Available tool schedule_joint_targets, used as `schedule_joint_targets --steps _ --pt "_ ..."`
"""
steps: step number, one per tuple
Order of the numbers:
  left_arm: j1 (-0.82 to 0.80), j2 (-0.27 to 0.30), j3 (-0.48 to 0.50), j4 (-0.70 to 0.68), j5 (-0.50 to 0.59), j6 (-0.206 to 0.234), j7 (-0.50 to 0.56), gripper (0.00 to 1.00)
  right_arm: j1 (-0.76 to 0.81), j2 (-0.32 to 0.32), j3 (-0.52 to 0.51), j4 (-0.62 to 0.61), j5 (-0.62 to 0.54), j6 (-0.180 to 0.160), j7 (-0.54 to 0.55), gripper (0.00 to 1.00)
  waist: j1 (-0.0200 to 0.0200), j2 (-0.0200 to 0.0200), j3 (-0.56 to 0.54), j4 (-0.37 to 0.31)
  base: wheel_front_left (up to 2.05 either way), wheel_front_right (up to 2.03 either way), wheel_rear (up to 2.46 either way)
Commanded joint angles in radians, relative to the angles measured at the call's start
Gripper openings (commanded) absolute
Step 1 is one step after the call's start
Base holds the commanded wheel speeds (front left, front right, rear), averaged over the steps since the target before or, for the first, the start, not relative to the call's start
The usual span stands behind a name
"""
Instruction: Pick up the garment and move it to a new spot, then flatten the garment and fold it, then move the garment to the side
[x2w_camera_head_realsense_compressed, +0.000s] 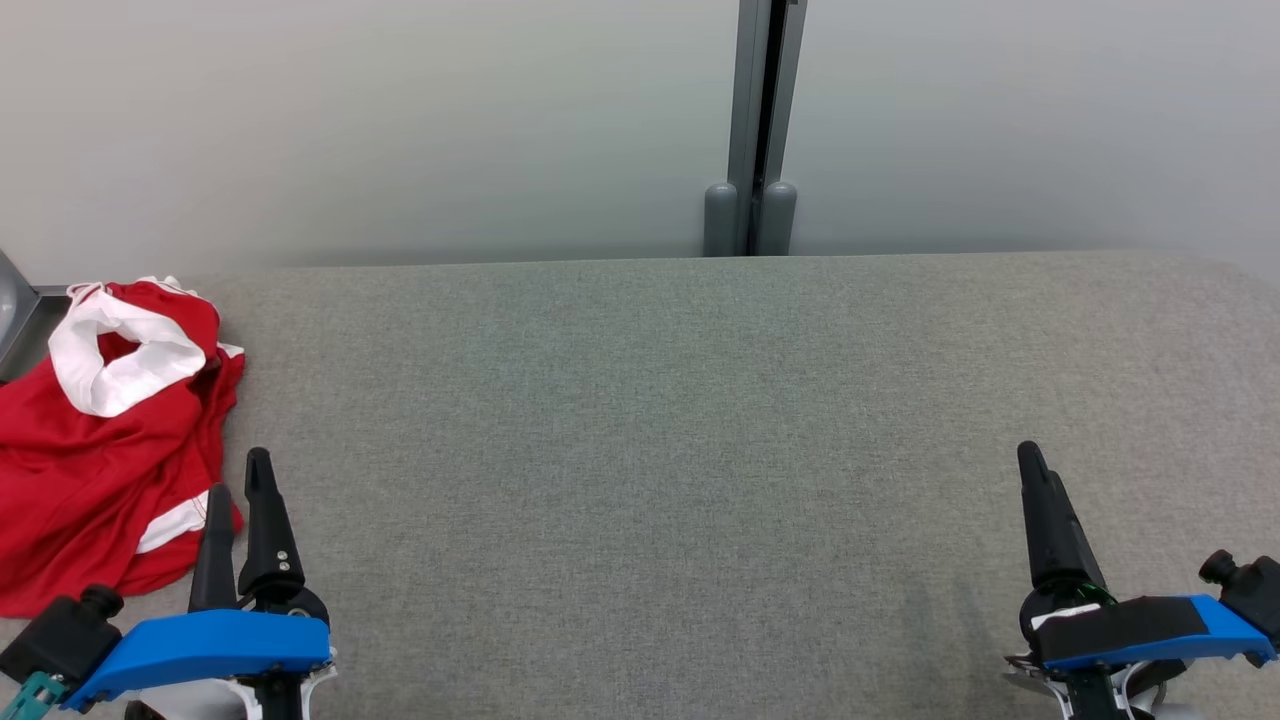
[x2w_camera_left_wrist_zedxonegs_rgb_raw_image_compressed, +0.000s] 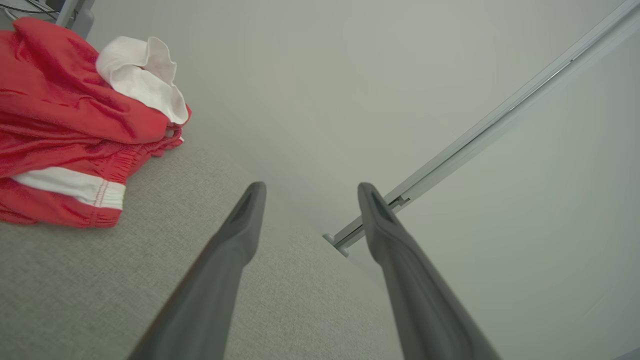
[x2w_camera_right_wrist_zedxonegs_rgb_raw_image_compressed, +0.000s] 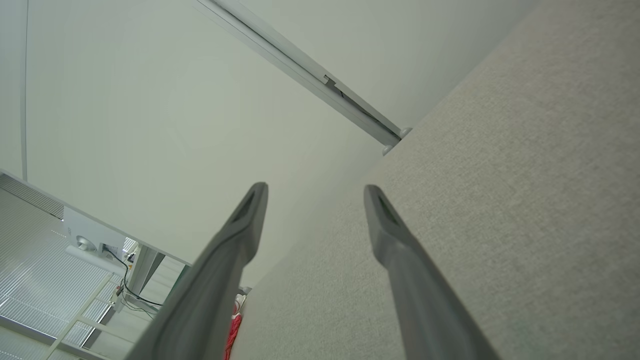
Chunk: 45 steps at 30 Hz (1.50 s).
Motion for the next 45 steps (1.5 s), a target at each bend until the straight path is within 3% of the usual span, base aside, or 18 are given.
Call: schedule_joint_targets --steps 1,28,45 --pt "-0.006 0.008 -0.006 -0.018 0.042 0.006 -0.011 1.0 -0.023 -0.007 0.004 -0.018 -0.039 0.002 -0.012 1.0 -0.0001 0.0 0.0 0.001 0.0 0.0 0.0" --pt "-0.011 0.039 -0.074 0.032 0.476 0.037 -0.084 1.0 -0.041 -0.009 0.041 0.023 -0.419 0.002 -0.085 1.0 -0.0002 0.0 0.003 0.012 0.0 0.0 0.0" --pt "-0.019 0.052 -0.095 0.061 0.604 0.032 -0.123 1.0 -0.047 -0.01 0.047 0.056 -0.594 0.002 -0.124 1.0 -0.0002 0.0 0.003 0.019 0.0 0.0 0.0"
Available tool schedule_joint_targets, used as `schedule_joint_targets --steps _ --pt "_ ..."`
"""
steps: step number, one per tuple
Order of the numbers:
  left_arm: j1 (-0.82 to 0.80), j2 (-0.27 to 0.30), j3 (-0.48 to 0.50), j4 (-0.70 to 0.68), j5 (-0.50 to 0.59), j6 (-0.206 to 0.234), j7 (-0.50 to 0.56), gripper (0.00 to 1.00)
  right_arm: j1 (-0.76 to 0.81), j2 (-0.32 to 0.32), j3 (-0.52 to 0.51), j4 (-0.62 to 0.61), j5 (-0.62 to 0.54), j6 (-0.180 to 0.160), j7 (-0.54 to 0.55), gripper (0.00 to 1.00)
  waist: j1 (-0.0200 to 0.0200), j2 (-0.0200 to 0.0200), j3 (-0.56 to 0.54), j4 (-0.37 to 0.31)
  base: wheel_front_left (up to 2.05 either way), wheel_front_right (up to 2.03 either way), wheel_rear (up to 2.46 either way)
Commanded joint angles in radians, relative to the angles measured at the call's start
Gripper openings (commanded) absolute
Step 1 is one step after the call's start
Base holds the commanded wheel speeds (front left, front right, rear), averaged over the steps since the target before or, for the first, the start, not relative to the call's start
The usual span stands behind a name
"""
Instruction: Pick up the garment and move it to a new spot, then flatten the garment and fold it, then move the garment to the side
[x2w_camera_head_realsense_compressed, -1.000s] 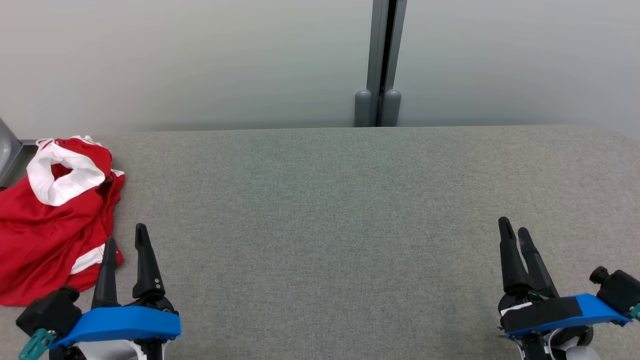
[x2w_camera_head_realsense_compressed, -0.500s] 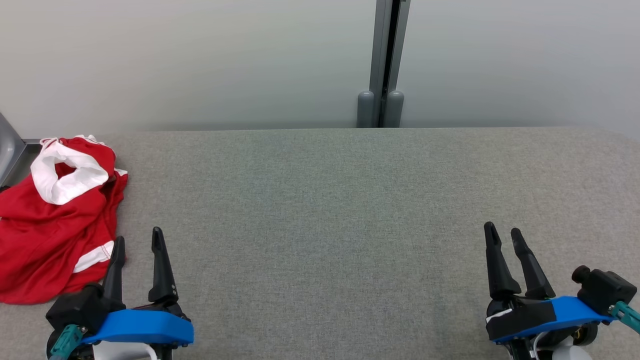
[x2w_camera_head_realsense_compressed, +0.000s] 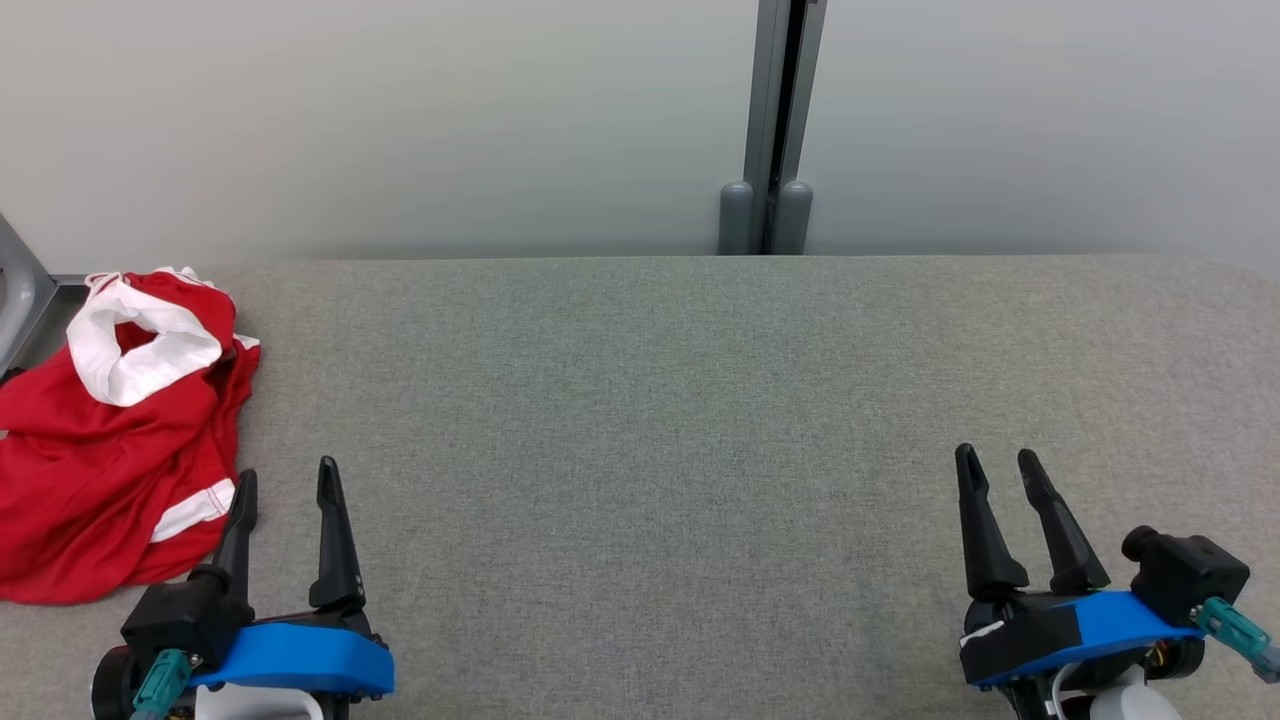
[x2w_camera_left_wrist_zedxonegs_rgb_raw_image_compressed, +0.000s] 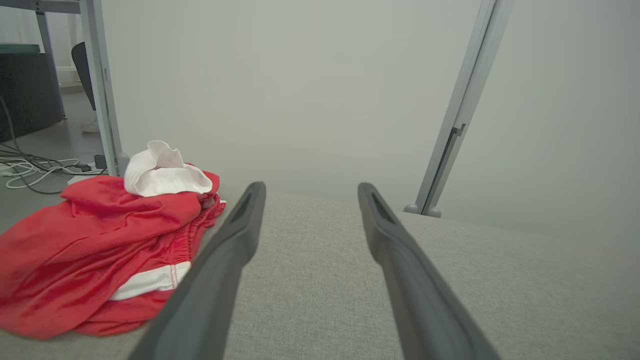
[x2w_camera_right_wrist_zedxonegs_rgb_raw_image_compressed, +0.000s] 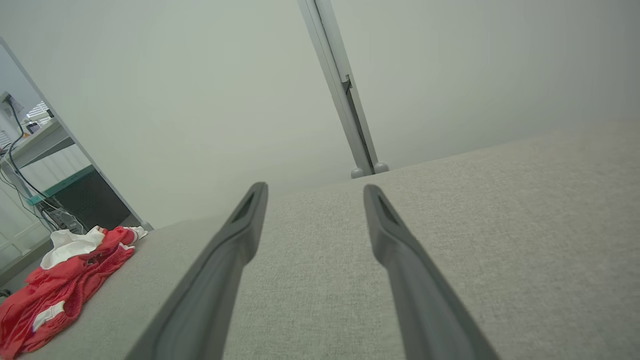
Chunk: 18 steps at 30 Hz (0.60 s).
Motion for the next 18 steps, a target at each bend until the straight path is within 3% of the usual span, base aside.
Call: schedule_joint_targets --steps 1,18 --pt "-0.02 0.006 0.0 -0.002 0.02 -0.002 -0.009 1.0 -0.014 -0.007 0.0 0.0 -0.02 0.002 -0.008 1.0 0.0 0.0 0.0 0.0 0.0 0.0 0.0" --pt "-0.024 0.004 0.005 0.022 0.127 -0.004 -0.043 1.0 -0.03 -0.008 0.004 0.036 -0.153 0.002 -0.042 1.0 0.0 0.0 0.009 0.007 0.0 0.0 0.0"
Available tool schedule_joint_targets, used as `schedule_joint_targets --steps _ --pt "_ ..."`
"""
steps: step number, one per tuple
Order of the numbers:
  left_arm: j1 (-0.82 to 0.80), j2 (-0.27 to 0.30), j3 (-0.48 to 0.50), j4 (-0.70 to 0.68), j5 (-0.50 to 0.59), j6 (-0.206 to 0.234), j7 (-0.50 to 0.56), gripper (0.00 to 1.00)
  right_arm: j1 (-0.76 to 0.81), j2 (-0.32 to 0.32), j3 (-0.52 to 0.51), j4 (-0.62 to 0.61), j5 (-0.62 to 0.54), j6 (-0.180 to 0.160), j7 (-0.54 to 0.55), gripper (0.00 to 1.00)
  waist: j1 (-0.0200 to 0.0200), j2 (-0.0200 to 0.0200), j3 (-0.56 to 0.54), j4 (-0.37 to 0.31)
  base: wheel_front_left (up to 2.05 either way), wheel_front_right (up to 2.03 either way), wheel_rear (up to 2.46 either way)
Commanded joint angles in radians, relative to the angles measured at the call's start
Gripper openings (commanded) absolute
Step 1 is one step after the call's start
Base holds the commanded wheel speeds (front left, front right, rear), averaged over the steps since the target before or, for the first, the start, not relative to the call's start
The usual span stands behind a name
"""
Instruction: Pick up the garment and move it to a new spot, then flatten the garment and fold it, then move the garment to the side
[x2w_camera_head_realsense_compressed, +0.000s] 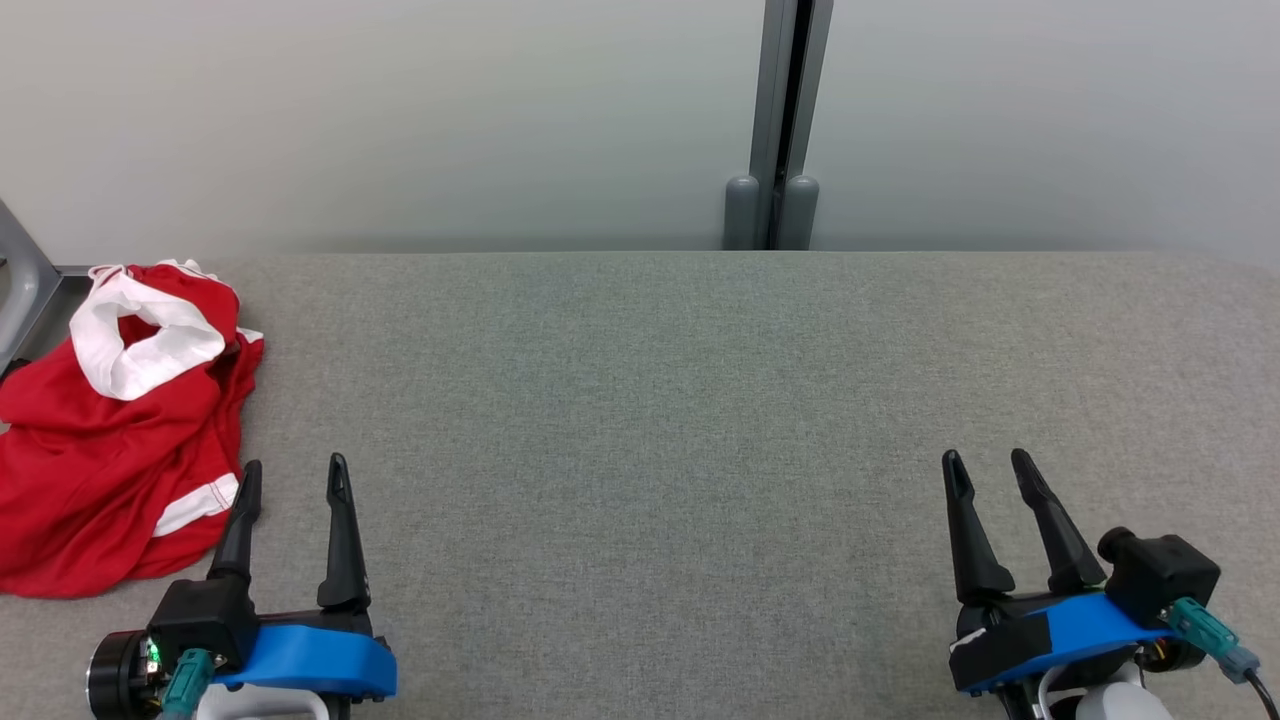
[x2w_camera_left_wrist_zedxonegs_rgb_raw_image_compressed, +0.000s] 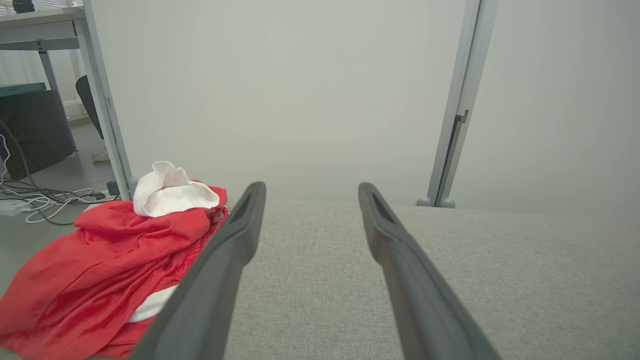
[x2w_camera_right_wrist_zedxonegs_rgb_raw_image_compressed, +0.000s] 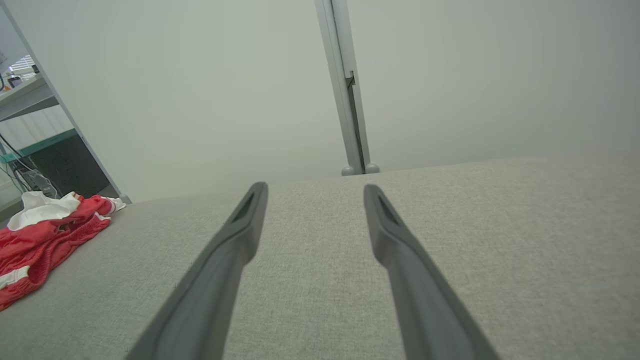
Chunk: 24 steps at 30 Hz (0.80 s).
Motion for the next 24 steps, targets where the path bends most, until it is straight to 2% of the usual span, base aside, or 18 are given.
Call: schedule_joint_targets --steps 1,10,24 --pt "-0.012 0.002 0.002 0.003 0.029 0.002 -0.011 1.0 -0.016 -0.007 0.005 0.002 -0.027 0.002 -0.012 1.0 0.0 -0.0001 0.0 0.001 0.0 0.0 0.0" --pt "-0.012 -0.001 -0.001 0.008 0.086 0.005 -0.026 1.0 -0.022 -0.007 0.004 0.018 -0.085 0.001 -0.026 1.0 0.0 -0.0001 0.003 0.004 0.0 0.0 0.0" --pt "-0.017 -0.004 0.013 0.031 0.08 0.013 -0.026 1.0 -0.023 -0.007 -0.008 0.027 -0.092 0.001 -0.026 1.0 0.0 -0.0001 0.005 0.004 0.0 0.0 0.0"
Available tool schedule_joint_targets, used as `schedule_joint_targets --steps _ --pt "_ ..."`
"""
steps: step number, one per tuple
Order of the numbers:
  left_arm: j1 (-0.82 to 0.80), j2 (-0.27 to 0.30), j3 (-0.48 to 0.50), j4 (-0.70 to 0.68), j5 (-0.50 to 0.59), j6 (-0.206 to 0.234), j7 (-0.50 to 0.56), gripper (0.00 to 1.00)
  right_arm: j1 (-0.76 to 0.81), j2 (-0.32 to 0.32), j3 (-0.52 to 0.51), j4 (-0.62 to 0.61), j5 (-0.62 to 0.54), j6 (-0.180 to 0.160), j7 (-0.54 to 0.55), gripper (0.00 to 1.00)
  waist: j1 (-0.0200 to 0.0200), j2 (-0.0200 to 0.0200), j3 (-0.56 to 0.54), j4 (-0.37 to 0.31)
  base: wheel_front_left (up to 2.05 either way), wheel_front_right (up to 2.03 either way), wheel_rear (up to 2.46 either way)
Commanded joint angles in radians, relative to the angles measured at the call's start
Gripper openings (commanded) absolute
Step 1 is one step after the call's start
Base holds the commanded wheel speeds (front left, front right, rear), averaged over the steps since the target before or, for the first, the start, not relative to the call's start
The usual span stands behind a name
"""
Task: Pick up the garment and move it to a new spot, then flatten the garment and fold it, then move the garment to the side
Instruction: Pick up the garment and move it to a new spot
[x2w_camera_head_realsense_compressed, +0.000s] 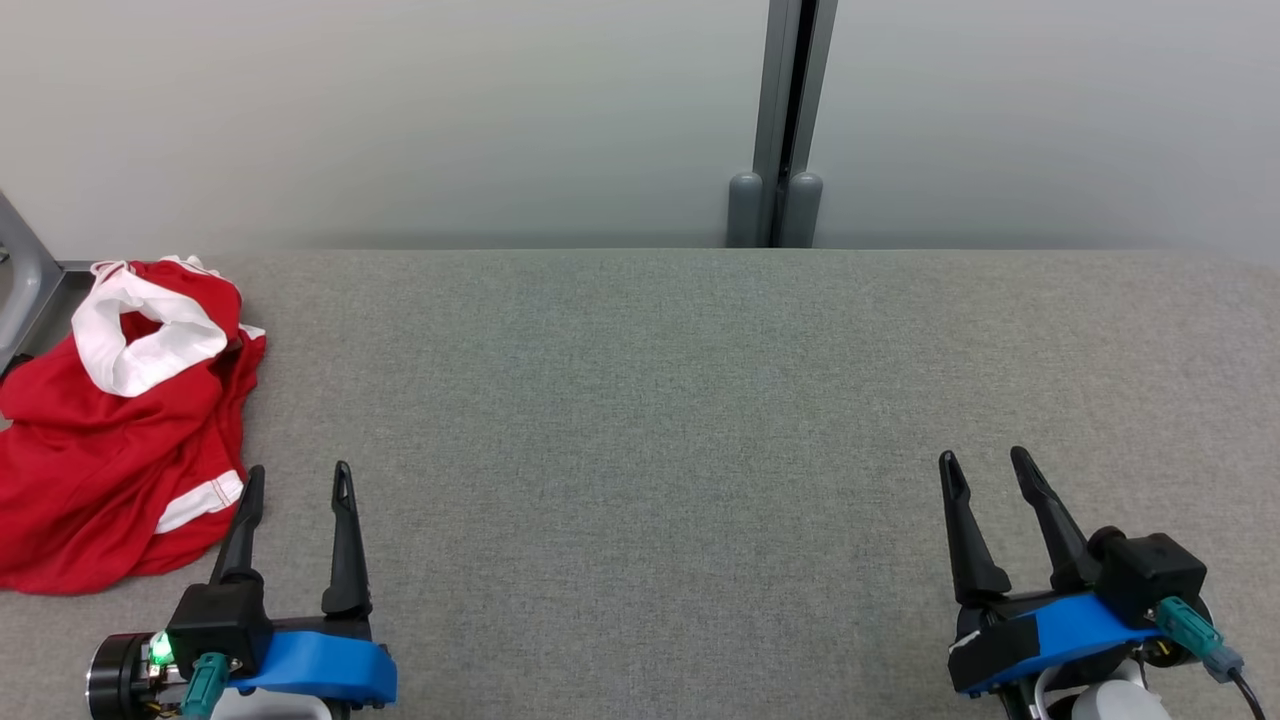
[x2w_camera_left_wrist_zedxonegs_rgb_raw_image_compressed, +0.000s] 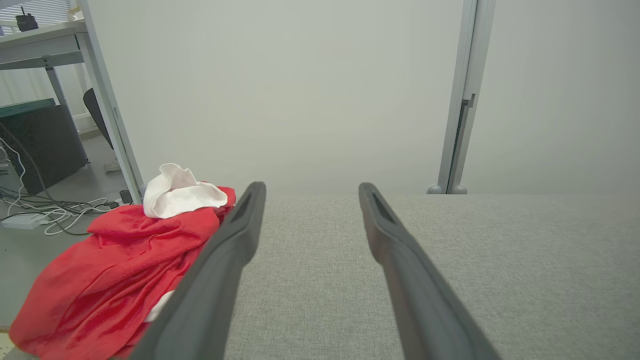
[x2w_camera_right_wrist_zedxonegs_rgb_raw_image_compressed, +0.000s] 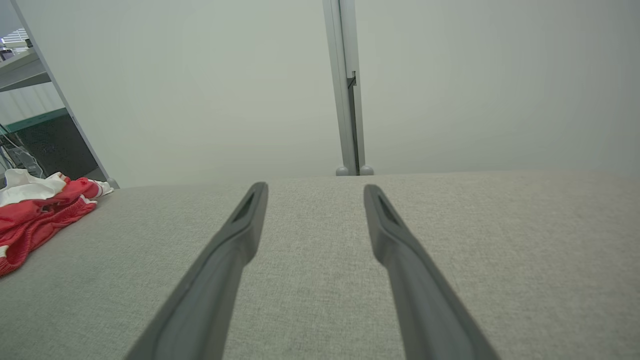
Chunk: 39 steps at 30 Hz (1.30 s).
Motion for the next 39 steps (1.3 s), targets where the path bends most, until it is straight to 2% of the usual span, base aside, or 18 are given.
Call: schedule_joint_targets --steps 1,12,19,39 --pt "-0.014 -0.001 0.006 0.003 0.002 0.005 -0.005 1.0 -0.009 -0.006 -0.002 0.002 -0.009 0.0 -0.006 1.0 0.0 -0.0001 0.0 0.0 0.0 0.0 0.0" --pt "-0.019 -0.003 0.007 0.009 0.002 0.003 -0.005 1.0 -0.012 -0.006 -0.006 0.009 -0.006 0.0 -0.006 1.0 0.0 -0.0001 0.003 0.007 0.0 0.0 0.0" --pt "-0.024 0.006 0.013 0.0 0.006 0.008 -0.005 1.0 -0.015 -0.006 -0.01 0.001 -0.005 0.0 -0.005 1.0 0.0 -0.0001 0.02 0.044 0.0 0.0 0.0" --pt "-0.033 0.005 0.041 -0.034 0.0 0.023 -0.004 1.0 -0.021 -0.006 -0.034 -0.019 -0.041 0.0 -0.005 1.0 0.0 -0.0001 0.057 0.281 0.0 0.0 0.0"
